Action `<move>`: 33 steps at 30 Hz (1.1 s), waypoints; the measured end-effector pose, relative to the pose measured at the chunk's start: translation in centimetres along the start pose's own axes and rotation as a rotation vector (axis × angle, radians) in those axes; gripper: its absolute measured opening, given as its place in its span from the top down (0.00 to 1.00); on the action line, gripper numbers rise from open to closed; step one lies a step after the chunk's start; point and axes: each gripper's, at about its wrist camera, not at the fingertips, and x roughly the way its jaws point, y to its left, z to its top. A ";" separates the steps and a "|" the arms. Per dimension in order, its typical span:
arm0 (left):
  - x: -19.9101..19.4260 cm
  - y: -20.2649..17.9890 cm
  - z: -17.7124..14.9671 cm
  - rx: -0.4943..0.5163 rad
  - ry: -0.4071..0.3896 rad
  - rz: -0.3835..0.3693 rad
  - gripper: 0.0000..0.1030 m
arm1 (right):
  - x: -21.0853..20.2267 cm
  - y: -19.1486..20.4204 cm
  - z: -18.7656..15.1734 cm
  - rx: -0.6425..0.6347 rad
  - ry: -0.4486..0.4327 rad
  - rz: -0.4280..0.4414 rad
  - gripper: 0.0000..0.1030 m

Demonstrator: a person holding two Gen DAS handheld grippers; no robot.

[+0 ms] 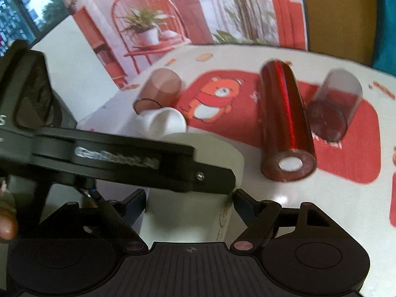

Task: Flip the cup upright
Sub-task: 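Rotate the held white tumbler upright with the right gripper, opening end up, then lower the upright white tumbler onto the mat and open the right gripper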

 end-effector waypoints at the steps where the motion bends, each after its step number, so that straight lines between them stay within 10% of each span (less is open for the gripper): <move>1: -0.4 0.0 0.0 0.004 -0.020 0.004 0.09 | -0.2 0.2 0.1 -0.011 -0.012 0.008 0.29; 33: -5.9 -1.3 2.5 0.183 -0.291 -0.012 0.14 | 1.5 4.3 3.2 -0.445 -0.255 -0.182 0.28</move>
